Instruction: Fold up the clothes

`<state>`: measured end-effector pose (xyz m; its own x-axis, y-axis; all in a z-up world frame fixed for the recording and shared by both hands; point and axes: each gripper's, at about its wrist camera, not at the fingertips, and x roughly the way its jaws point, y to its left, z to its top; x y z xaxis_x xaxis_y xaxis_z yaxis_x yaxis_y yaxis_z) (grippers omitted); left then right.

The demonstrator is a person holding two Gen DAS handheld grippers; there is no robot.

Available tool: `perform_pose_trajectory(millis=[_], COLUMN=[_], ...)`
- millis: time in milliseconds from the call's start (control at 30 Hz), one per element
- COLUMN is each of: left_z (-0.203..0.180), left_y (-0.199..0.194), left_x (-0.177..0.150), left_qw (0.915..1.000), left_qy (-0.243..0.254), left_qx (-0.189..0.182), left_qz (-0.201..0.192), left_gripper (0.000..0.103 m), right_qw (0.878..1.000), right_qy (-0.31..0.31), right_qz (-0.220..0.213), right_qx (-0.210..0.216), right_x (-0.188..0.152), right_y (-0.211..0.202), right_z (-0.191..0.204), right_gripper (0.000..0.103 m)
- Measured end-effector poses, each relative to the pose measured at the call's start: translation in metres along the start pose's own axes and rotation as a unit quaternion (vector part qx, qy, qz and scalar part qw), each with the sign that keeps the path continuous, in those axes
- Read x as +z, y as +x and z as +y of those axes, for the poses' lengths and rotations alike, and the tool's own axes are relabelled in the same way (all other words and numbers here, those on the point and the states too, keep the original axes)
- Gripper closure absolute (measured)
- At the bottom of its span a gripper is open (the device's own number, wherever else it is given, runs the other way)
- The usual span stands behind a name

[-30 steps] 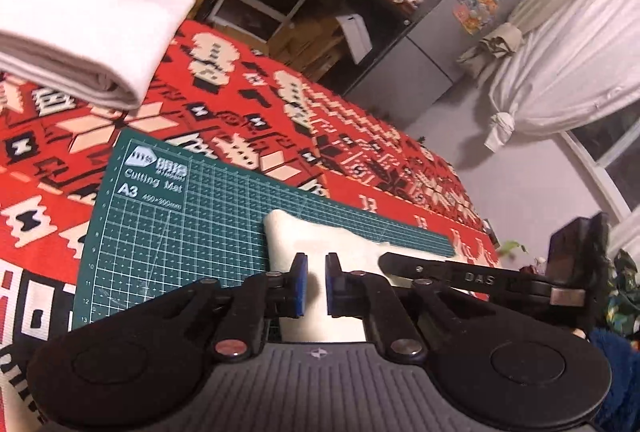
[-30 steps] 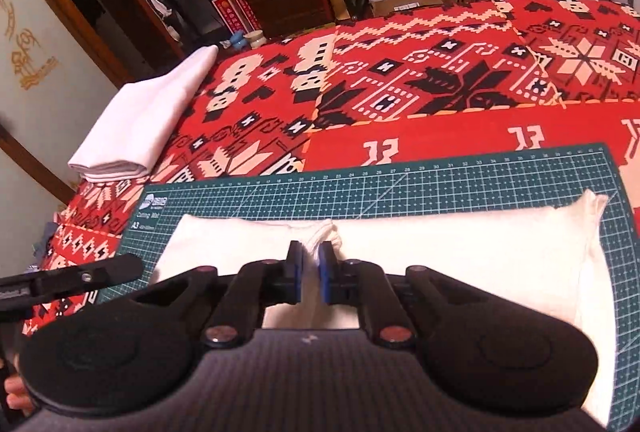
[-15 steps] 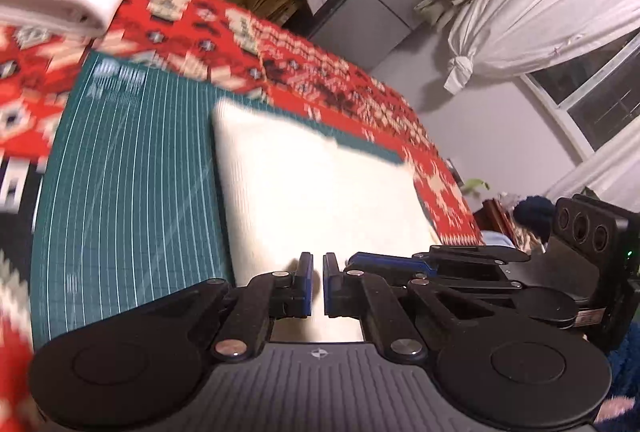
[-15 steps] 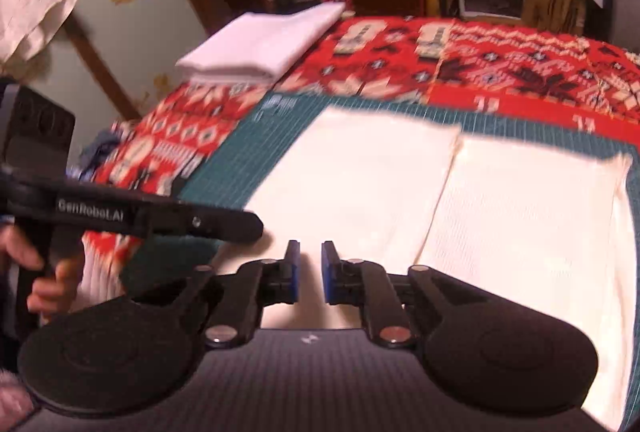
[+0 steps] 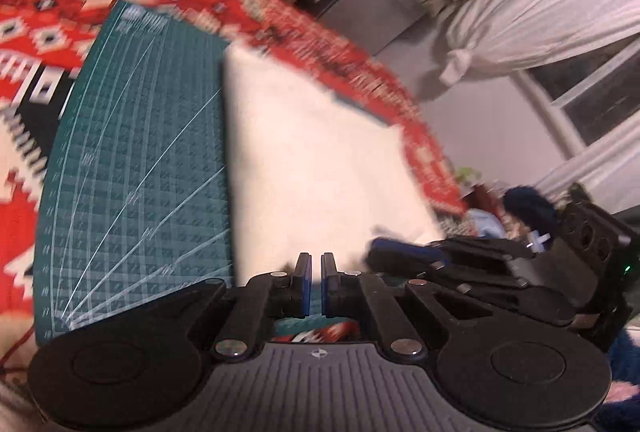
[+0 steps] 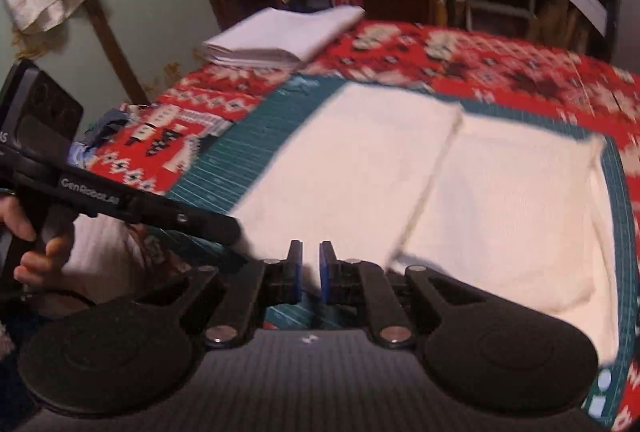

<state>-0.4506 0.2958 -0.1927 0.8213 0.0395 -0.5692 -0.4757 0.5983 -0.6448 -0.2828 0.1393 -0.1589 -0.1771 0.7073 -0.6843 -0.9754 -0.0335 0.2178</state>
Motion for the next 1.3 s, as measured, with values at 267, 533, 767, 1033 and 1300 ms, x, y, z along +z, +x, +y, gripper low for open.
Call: perform_pose_trajectory(millis=[267, 533, 767, 1033, 1300], left_z=[0.020, 0.015, 0.027, 0.041, 0.048], left_y=[0.005, 0.001, 0.006, -0.004, 0.001], left_x=[-0.004, 0.012, 0.009, 0.009, 0.006], left_qw=[0.9991, 0.9979, 0.9960, 0.9915, 0.9894], left_qy=[-0.042, -0.054, -0.079, -0.121, -0.134], left_qx=[0.011, 0.011, 0.032, -0.010, -0.036], left_qz=[-0.003, -0.033, -0.027, -0.047, -0.045], left_gripper=[0.101, 0.101, 0.100, 0.101, 0.101], right_qw=[1.000, 1.000, 0.999, 0.998, 0.997], right_qy=[0.009, 0.025, 0.020, 0.010, 0.045], right_qz=[0.026, 0.003, 0.044, 0.051, 0.062], right_qx=[-0.003, -0.008, -0.013, -0.019, -0.021], right_x=[-0.003, 0.036, 0.052, 0.078, 0.085], right_y=[0.031, 0.027, 0.074, 0.076, 0.089], right_z=[0.004, 0.001, 0.003, 0.009, -0.003], right_gripper=[0.097, 0.092, 0.093, 0.095, 0.096])
